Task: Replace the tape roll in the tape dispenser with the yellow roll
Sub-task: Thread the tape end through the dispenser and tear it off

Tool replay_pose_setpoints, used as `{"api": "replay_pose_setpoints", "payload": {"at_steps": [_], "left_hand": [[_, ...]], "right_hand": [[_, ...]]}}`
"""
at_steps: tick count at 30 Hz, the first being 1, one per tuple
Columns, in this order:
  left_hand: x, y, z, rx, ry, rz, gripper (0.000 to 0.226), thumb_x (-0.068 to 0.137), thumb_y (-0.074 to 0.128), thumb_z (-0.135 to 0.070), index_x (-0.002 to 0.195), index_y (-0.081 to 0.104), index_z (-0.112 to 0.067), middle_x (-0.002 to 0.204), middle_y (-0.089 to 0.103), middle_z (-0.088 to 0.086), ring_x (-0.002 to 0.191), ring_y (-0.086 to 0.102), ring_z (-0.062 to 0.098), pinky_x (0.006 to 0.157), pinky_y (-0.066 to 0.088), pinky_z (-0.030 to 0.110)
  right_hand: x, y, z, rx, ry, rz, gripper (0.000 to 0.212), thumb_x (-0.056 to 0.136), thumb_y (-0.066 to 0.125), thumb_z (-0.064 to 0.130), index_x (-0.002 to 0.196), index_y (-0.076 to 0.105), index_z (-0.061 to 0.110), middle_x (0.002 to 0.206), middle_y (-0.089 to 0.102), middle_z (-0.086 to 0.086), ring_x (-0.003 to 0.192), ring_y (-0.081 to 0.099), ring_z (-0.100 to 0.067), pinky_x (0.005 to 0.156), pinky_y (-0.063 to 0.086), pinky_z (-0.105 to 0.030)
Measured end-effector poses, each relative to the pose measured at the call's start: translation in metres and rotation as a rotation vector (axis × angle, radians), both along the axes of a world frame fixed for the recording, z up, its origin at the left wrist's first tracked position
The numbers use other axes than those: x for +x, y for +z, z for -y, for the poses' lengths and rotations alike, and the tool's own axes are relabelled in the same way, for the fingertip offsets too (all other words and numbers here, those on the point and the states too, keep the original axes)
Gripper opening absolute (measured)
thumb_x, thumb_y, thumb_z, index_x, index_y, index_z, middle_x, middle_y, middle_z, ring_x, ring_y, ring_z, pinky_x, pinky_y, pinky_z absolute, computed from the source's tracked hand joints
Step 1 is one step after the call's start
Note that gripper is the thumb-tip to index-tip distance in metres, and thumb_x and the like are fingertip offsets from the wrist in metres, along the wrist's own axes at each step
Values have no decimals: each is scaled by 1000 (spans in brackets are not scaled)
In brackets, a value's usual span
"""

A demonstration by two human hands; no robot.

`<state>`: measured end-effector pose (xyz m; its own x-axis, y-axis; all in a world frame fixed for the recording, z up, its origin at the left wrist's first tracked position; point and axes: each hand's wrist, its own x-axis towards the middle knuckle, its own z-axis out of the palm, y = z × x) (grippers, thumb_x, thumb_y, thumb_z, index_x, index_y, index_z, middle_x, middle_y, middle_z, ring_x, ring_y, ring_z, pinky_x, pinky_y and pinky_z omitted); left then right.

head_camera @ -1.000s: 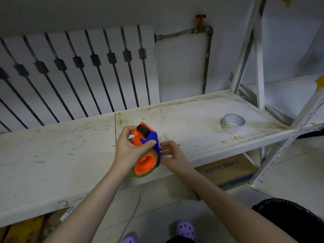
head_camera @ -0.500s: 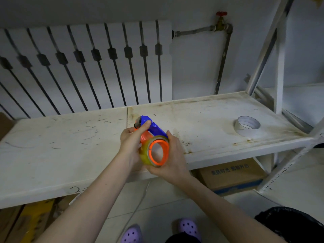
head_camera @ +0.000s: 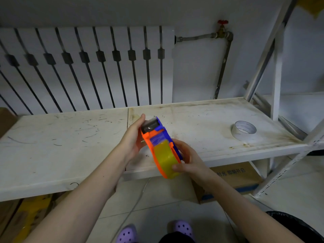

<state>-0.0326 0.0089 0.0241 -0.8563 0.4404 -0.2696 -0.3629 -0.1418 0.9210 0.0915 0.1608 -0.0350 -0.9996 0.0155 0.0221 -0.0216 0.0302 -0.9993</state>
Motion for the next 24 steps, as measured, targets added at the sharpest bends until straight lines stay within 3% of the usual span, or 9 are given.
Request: {"api": "replay_pose_setpoints", "payload": {"at_steps": [3, 7, 10, 13, 15, 17, 21, 24], "left_hand": [[2, -3, -2, 10, -68, 79, 51, 90, 36, -59, 108, 63, -19, 98, 69, 7, 94, 64, 24, 86, 48, 40], [8, -16, -10, -25, -137, 159, 65, 90, 21, -65, 95, 67, -18, 96, 69, 6, 95, 62, 24, 97, 41, 44], [8, -29, -14, -138, -124, 151, 68, 92, 16, -63, 96, 67, -19, 103, 68, 4, 102, 58, 25, 94, 38, 42], [13, -41, -11, -344, -138, 130, 53, 96, 27, -53, 107, 64, -16, 103, 68, 4, 100, 58, 24, 76, 37, 33], [21, -43, -11, -442, -160, 73, 36, 96, 38, -41, 97, 66, -17, 93, 70, -1, 96, 60, 20, 69, 36, 29], [28, -41, -15, -509, -157, -41, 24, 94, 46, -29, 84, 66, -19, 85, 69, -3, 87, 58, 17, 63, 32, 26], [30, -38, -23, -542, -134, -186, 13, 89, 54, -20, 82, 65, -20, 84, 65, -1, 79, 55, 13, 66, 34, 25], [28, -35, -27, -540, -123, -211, 13, 89, 54, -17, 86, 66, -17, 86, 65, -1, 79, 56, 12, 68, 36, 25]], "right_hand": [[2, -3, -4, -120, -5, 19, 82, 49, 86, 46, 122, 52, 34, 128, 57, 3, 116, 57, -22, 83, 52, -35], [5, -5, -11, -225, 4, 31, 104, 42, 87, 51, 131, 47, 15, 126, 58, -5, 108, 61, -19, 75, 54, -28], [10, -3, -23, -228, -49, 25, 94, 43, 85, 50, 125, 51, 21, 118, 62, 1, 105, 62, -17, 73, 54, -25], [4, -1, -49, 22, -286, 30, 88, 53, 84, 39, 128, 42, 26, 128, 51, 0, 117, 53, -23, 80, 53, -29], [-4, -2, -69, 285, -489, 38, 99, 58, 85, 33, 139, 29, 21, 140, 40, -4, 124, 45, -24, 92, 50, -40], [-12, -3, -87, 487, -643, 51, 108, 54, 85, 41, 142, 25, 20, 142, 38, -4, 126, 43, -23, 98, 47, -44], [-25, -5, -107, 774, -779, 174, 105, 55, 79, 50, 140, 25, 19, 137, 40, -5, 125, 42, -28, 92, 46, -46], [-31, -9, -112, 869, -786, 265, 102, 56, 76, 55, 138, 27, 17, 135, 41, -6, 123, 42, -29, 89, 46, -45]]}}
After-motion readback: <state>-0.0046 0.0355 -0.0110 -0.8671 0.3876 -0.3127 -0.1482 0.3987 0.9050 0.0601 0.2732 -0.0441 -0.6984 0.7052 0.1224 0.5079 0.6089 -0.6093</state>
